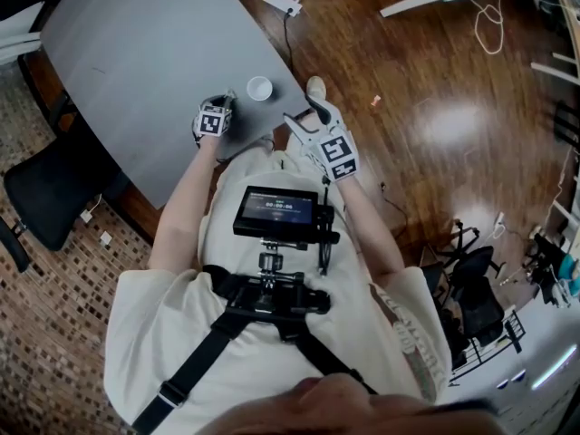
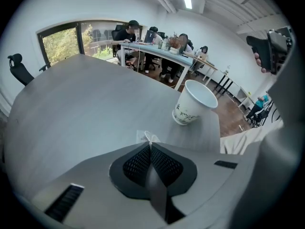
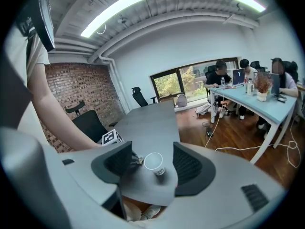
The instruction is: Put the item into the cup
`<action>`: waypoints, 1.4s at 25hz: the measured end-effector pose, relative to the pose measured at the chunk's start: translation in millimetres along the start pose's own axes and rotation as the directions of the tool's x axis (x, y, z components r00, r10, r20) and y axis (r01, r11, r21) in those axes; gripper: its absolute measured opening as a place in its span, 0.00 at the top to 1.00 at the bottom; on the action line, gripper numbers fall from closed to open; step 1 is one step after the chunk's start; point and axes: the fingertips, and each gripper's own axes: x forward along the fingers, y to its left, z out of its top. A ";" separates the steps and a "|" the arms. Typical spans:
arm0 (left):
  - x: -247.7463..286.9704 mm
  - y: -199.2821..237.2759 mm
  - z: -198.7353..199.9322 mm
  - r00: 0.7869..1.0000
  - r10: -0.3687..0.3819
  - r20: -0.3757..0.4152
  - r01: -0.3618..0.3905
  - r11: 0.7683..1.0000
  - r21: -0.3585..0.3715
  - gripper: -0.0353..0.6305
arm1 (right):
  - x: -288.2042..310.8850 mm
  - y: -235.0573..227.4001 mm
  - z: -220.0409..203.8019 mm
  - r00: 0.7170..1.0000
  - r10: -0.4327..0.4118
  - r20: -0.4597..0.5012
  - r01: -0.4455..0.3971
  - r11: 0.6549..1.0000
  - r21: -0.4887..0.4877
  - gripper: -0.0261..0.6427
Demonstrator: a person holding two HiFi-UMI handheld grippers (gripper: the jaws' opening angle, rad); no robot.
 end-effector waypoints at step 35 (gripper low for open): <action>-39.6 -104.4 112.0 0.988 -0.144 0.059 0.128 0.967 0.221 0.94 | 18.9 -1.8 -23.9 0.998 -0.055 0.005 0.055 0.998 0.003 0.53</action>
